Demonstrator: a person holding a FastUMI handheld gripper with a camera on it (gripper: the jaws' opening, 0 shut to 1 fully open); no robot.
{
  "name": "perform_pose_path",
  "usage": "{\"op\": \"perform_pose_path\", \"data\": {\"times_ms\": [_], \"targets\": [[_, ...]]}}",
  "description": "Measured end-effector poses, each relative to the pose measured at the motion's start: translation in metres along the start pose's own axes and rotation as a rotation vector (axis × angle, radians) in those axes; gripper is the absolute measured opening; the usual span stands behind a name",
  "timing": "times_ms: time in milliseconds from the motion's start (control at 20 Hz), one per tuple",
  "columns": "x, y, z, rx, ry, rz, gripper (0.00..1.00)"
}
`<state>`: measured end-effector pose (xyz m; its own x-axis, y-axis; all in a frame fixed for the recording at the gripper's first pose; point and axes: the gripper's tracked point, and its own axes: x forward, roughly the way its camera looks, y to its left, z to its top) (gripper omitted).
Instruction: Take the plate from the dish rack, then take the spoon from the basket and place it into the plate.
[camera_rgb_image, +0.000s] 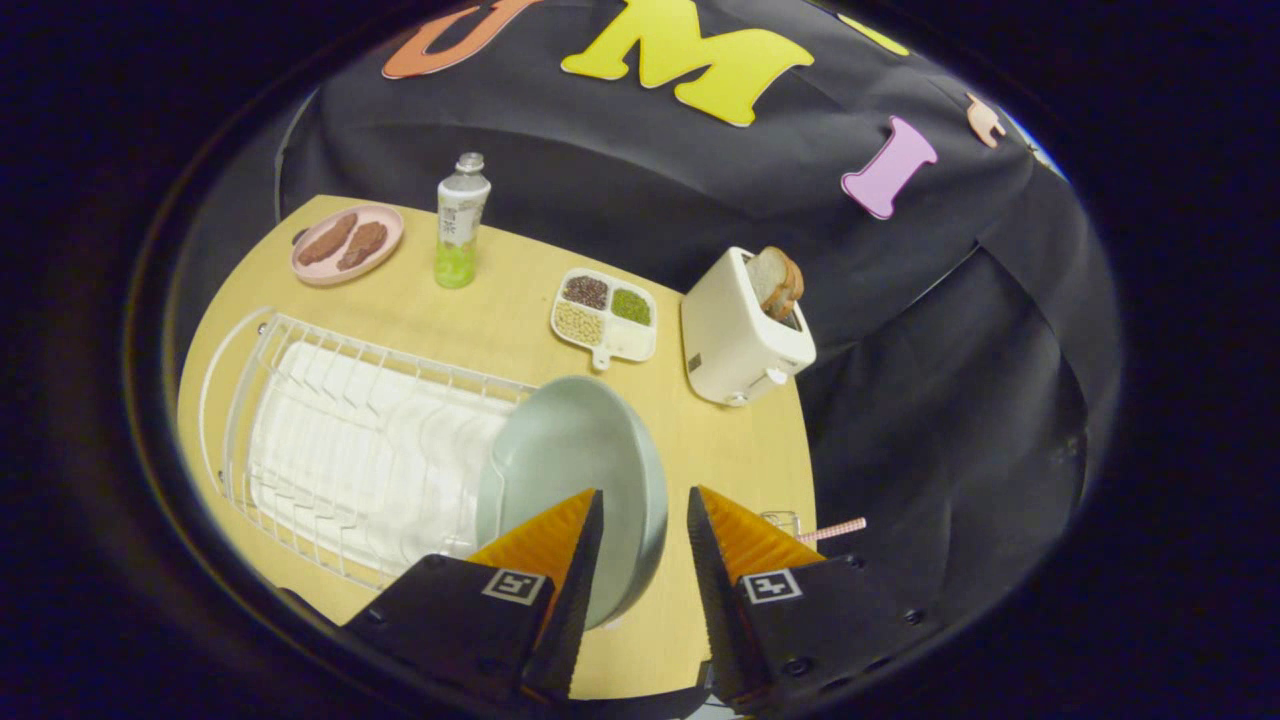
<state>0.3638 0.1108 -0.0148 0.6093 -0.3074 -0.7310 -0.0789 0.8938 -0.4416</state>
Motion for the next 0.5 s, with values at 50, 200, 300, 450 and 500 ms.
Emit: {"op": "perform_pose_path", "data": {"times_ms": [50, 200, 300, 450, 500], "targets": [[0.001, -0.002, -0.002, 0.003, 0.013, -0.011, 0.47], [0.012, -0.002, -0.011, 0.015, 0.086, -0.019, 0.38], [0.019, -0.003, -0.014, 0.020, 0.123, -0.012, 0.37], [0.020, -0.003, -0.014, 0.098, 0.157, -0.004, 0.31], [0.016, 0.000, -0.012, 0.105, 0.162, 0.011, 0.30]]}}
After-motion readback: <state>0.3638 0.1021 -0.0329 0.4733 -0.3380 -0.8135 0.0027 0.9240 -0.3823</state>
